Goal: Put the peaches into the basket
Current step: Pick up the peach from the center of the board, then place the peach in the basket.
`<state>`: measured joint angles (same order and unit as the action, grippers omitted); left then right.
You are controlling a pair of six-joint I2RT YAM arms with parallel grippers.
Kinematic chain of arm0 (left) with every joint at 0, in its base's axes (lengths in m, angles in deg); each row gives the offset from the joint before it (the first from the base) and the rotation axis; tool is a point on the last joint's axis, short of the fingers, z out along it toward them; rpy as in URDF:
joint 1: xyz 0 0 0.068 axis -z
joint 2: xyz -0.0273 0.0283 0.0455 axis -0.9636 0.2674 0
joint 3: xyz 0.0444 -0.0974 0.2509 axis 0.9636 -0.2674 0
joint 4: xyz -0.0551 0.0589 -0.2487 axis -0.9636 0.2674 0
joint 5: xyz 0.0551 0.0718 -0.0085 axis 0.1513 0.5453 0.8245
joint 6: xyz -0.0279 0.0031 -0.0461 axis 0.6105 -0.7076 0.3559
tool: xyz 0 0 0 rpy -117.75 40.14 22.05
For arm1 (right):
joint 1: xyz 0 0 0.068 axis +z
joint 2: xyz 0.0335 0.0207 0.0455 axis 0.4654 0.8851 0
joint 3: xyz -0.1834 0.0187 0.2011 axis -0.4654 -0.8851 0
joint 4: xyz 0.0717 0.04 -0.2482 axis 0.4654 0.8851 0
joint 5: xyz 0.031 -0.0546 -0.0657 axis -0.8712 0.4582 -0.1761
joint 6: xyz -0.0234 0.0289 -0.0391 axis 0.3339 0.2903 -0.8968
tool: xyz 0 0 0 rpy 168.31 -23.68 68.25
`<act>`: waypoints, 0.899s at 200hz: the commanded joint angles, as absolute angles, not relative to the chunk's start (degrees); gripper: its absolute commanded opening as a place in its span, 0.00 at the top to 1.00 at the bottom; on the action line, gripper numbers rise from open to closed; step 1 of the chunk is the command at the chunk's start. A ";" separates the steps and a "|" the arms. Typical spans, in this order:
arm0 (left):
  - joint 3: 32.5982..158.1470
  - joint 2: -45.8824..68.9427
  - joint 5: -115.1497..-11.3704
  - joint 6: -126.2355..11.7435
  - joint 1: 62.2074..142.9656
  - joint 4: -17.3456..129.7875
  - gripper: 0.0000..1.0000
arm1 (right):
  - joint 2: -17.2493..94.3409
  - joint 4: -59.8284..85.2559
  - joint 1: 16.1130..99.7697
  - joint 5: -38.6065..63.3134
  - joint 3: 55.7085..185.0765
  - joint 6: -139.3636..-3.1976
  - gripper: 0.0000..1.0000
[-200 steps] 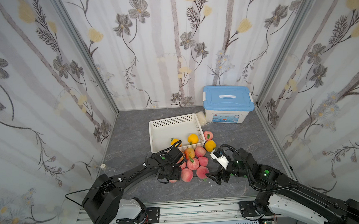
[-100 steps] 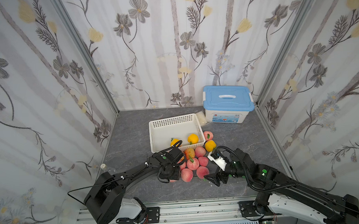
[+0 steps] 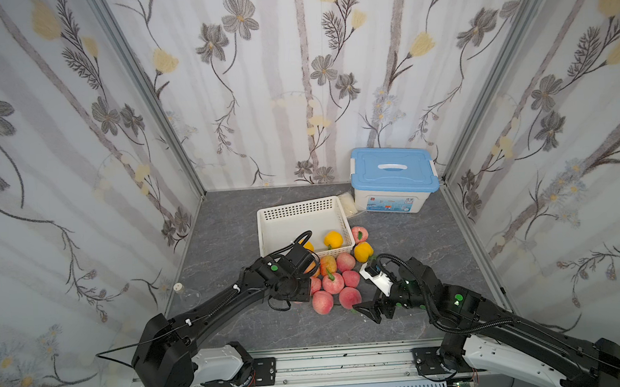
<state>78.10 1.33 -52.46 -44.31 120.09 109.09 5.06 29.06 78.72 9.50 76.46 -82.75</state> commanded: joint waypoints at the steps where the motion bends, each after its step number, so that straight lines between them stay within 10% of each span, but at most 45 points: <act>1: 81.50 2.43 -50.59 -46.36 119.04 113.37 0.46 | 5.12 26.47 78.74 8.87 76.42 -84.05 0.04; 180: 104.49 24.98 -50.76 -62.95 96.56 110.63 0.45 | 4.48 26.13 79.02 9.75 75.72 -83.42 0.04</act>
